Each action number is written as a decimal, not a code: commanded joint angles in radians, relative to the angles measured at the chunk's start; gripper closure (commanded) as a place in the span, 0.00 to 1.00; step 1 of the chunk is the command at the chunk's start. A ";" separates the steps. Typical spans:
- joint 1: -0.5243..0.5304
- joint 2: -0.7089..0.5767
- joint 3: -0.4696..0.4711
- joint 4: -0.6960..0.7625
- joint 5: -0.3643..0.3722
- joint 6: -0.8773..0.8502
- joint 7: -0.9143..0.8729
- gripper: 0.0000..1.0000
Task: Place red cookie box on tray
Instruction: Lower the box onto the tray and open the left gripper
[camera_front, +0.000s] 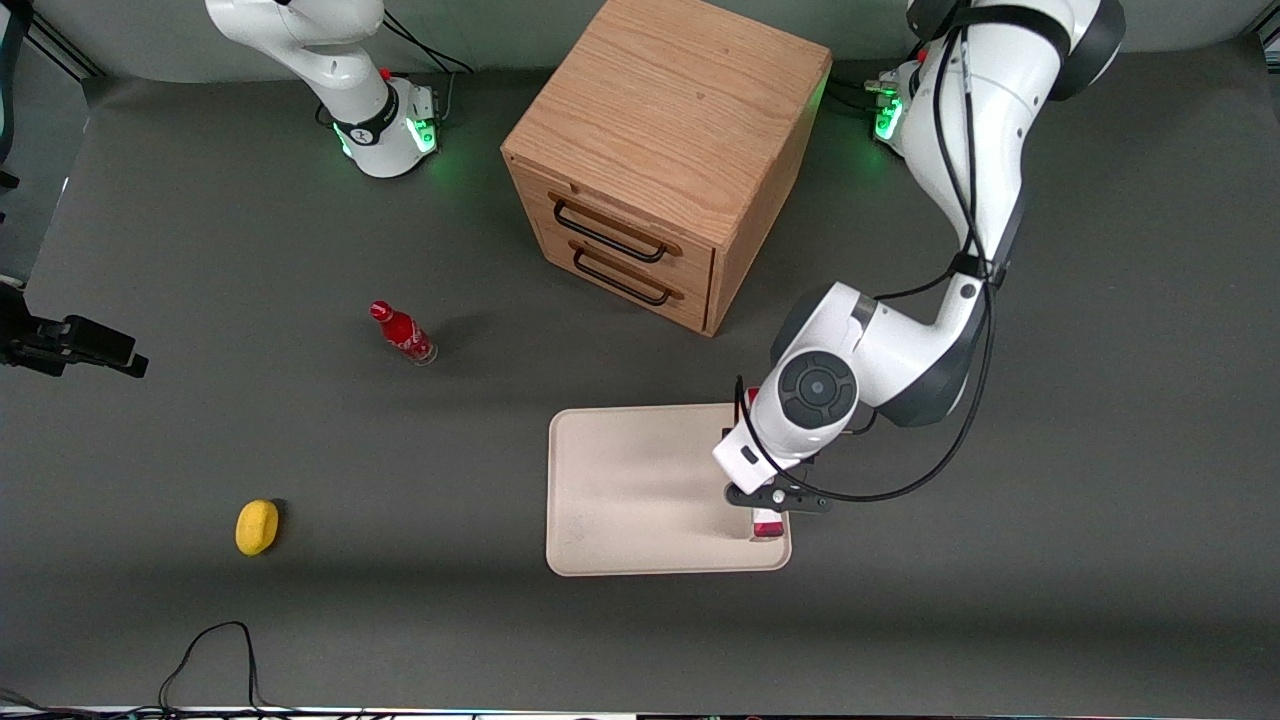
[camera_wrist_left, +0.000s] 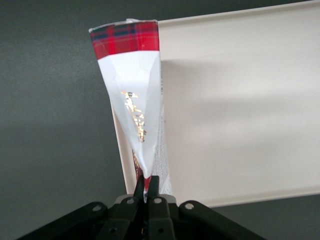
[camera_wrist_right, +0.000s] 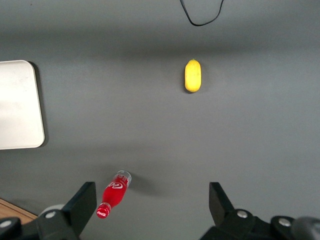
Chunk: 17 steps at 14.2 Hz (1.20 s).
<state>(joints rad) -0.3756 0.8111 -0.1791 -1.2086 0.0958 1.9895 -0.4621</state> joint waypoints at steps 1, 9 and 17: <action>0.010 0.019 0.000 -0.009 -0.010 0.058 -0.012 1.00; 0.010 0.034 0.001 -0.019 -0.019 0.107 -0.044 0.20; 0.017 -0.133 -0.002 -0.020 -0.018 -0.079 -0.050 0.00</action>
<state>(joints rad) -0.3540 0.7893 -0.1812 -1.2013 0.0836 2.0060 -0.5036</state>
